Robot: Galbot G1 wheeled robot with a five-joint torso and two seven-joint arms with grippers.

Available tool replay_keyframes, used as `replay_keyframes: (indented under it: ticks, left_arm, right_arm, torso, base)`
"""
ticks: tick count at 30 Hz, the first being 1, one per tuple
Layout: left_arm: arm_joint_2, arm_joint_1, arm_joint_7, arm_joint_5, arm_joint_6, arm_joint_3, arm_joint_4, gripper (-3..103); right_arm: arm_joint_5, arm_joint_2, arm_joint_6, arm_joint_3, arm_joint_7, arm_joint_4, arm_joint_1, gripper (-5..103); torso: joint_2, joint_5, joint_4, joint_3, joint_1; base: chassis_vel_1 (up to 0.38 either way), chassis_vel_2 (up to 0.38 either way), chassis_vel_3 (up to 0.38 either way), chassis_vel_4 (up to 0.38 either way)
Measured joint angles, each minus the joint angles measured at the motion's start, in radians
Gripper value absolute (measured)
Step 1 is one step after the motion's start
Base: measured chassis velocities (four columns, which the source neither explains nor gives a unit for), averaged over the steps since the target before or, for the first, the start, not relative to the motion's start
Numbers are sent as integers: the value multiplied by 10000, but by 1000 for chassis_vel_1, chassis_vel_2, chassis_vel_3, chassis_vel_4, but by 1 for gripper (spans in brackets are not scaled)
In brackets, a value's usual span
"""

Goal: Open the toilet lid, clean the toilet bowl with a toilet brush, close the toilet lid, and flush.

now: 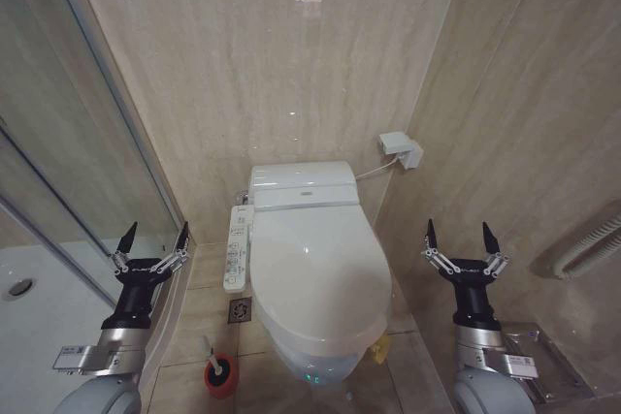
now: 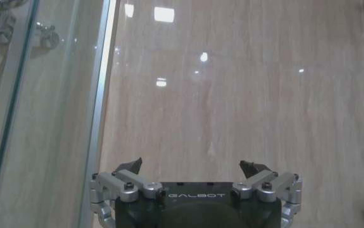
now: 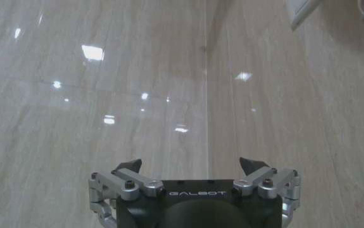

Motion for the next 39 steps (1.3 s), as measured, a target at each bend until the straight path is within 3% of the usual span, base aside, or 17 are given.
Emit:
replay_keyframes:
  ticks: [6, 39]
  left_arm:
    - [136, -244, 29, -35, -46, -32, 429, 100]
    - [408, -179, 46, -312, -48, -381, 283, 100]
  right_arm:
    - [-18, 46, -21, -29, 67, -39, 62, 100]
    - [-235, 417, -160, -117, 74, -112, 187, 100]
  torso:
    - [0, 0, -2, 0, 1]
    - [-2, 0, 3, 4, 10]
  base:
    - [0, 0, 0, 0]
    - [-47, 48, 48, -47]
